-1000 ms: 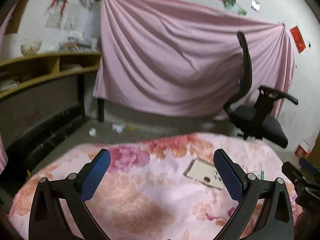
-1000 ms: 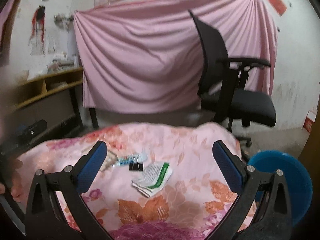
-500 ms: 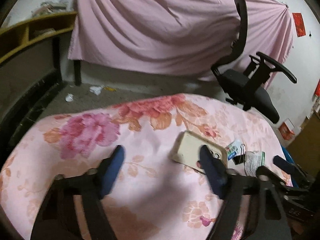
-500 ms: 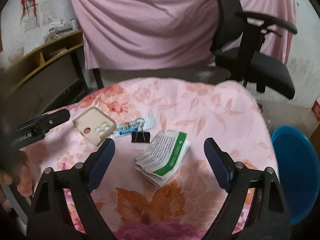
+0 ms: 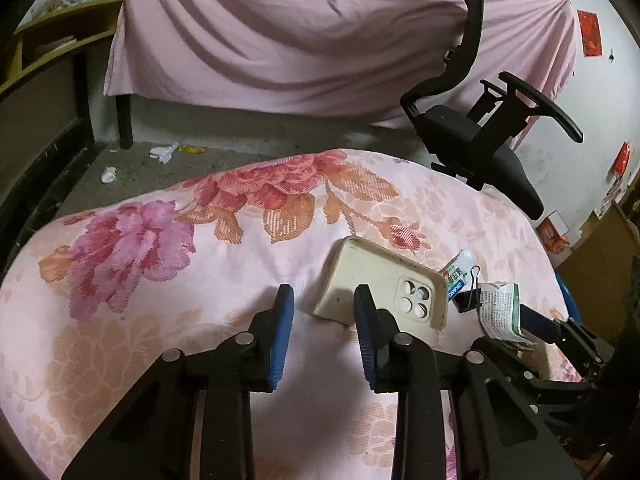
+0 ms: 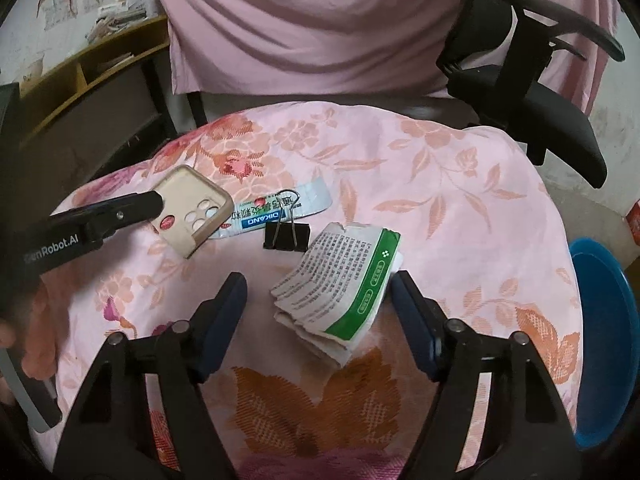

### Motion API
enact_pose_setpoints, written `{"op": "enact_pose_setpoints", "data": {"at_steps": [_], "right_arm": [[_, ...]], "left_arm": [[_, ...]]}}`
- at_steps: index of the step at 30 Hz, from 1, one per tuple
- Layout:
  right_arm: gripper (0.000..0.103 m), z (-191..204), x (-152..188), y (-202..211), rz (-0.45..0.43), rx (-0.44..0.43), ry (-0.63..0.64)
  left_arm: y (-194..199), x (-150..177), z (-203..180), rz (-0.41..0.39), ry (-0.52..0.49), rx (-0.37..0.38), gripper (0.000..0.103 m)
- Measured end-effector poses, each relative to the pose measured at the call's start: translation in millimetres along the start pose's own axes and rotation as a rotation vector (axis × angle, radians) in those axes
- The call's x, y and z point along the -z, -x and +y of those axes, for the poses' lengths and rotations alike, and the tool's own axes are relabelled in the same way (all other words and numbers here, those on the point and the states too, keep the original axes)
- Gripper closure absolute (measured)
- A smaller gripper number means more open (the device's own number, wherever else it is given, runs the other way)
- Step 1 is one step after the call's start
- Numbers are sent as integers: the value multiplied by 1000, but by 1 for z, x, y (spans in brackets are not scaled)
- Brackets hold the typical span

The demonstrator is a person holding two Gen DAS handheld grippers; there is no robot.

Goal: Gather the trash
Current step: 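Grasp the beige phone case with the left tool while the right tool grasps the green-white medicine packet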

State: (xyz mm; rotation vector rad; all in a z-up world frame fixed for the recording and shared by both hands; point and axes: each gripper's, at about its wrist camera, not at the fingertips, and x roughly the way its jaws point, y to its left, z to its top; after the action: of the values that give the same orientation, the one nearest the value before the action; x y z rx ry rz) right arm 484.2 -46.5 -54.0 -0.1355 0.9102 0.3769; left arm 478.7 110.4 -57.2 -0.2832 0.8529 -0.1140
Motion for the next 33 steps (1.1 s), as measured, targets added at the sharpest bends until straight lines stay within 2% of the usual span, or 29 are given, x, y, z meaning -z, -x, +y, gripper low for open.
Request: {"op": "enact_pose_setpoints", "data": {"at_steps": [4, 6, 12, 15, 19, 27, 30, 33], "right_arm": [[12, -3, -1, 0, 0, -13, -13], [12, -5, -2, 0, 0, -9, -10], [14, -8, -2, 1, -5, -29, -29], [22, -9, -1, 3, -8, -23, -40], [29, -12, 0, 5, -14, -32, -53], [30, -7, 2, 10, -39, -23, -46], [30, -9, 3, 17, -72, -23, -55], [30, -13, 6, 31, -145, -27, -72]], "left_arm": [[3, 1, 4, -3, 20, 4, 85], [3, 1, 4, -2, 15, 8, 93], [5, 2, 1, -2, -7, 26, 100], [9, 4, -4, -18, -30, 11, 102], [17, 7, -11, -71, -54, -5, 102], [41, 14, -26, -207, -108, -50, 102], [50, 18, -29, -265, -103, -44, 102], [56, 20, -29, -310, -79, -11, 102]]}}
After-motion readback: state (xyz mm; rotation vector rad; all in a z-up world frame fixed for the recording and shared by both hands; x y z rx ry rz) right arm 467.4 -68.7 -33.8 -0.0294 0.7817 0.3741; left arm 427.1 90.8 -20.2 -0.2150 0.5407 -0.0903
